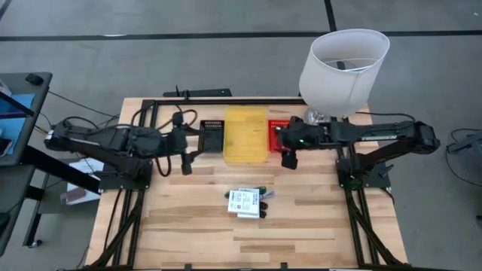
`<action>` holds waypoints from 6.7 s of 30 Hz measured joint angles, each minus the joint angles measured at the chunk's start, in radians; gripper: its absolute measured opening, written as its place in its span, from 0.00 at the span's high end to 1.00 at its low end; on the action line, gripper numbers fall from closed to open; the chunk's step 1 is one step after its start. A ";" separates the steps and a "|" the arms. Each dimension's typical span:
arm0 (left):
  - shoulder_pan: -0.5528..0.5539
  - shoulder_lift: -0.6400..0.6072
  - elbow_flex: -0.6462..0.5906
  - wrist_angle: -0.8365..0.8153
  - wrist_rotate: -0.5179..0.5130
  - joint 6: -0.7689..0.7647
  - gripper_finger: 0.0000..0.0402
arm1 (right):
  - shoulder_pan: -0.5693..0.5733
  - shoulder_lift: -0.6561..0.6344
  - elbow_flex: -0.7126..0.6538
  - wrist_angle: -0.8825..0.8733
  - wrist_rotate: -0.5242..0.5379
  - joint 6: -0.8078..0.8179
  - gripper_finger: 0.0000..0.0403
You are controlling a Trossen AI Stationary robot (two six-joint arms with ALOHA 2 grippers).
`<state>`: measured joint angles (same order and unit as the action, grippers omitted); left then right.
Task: Pick and place items into bin
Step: Put the top card reader box into the black bin
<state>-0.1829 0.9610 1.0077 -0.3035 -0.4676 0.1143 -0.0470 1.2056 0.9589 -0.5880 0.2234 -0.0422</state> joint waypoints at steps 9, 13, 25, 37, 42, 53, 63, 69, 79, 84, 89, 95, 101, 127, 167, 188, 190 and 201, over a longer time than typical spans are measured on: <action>0.074 -0.298 -0.441 0.322 0.100 -0.139 0.45 | 0.115 -0.129 -0.086 0.030 0.003 0.104 0.36; 0.074 -0.383 -0.510 0.349 0.147 -0.161 0.45 | 0.154 -0.169 -0.153 0.084 0.011 0.143 0.36; 0.072 -0.455 -0.571 0.340 0.180 -0.144 0.45 | 0.226 -0.233 -0.429 0.588 0.064 0.163 0.36; 0.072 -0.416 -0.571 0.336 0.199 -0.115 0.45 | 0.225 -0.061 -0.443 0.995 0.063 0.241 0.36; 0.072 -0.427 -0.571 0.324 0.170 -0.103 0.45 | 0.222 -0.004 -0.443 1.076 0.063 0.253 0.36; 0.073 -0.553 -0.570 0.212 -0.012 -0.163 0.45 | 0.293 0.137 -0.414 1.171 0.214 0.142 0.36; 0.072 -0.588 -0.570 0.124 -0.011 -0.113 0.45 | 0.425 0.273 -0.263 1.125 0.525 -0.123 0.36; 0.072 -0.591 -0.570 0.150 -0.011 -0.078 0.45 | 0.485 0.320 -0.137 0.956 0.568 -0.094 0.36; 0.072 -0.586 -0.570 0.133 -0.010 -0.101 0.45 | 0.582 0.389 -0.026 0.805 0.796 -0.060 0.36; 0.072 -0.586 -0.569 0.149 -0.010 -0.114 0.45 | 0.627 0.385 -0.026 0.767 0.854 0.018 0.36; 0.072 -0.579 -0.565 0.177 -0.009 -0.091 0.45 | 0.663 0.384 -0.026 0.670 0.941 0.072 0.36; 0.072 -0.477 -0.528 0.186 -0.035 -0.078 0.45 | 0.671 0.384 -0.026 0.523 0.983 0.166 0.36; 0.040 -0.266 -0.495 0.193 -0.049 -0.044 0.45 | 0.659 0.384 -0.026 0.346 1.008 0.304 0.36; -0.383 0.388 -0.110 0.094 -0.382 -0.145 0.45 | 0.567 0.384 -0.027 -0.326 1.031 0.594 0.36; -0.494 1.038 0.631 -0.653 -0.359 -0.674 0.45 | 0.544 0.384 -0.027 -0.667 0.900 0.708 0.36; -0.490 1.321 0.945 -1.069 -0.353 -0.683 0.45 | 0.544 0.383 -0.027 -0.680 0.897 0.716 0.36; -0.496 1.345 0.989 -1.113 -0.356 -0.692 0.45 | 0.544 0.383 -0.027 -0.680 0.897 0.716 0.36; -0.499 1.398 1.043 -1.142 -0.321 -0.685 0.45 | 0.542 0.383 -0.027 -0.686 0.898 0.716 0.36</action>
<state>-0.6815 2.3589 2.0502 -1.4452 -0.7888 -0.5709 0.4953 1.5890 0.9314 -1.2743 1.1213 0.6738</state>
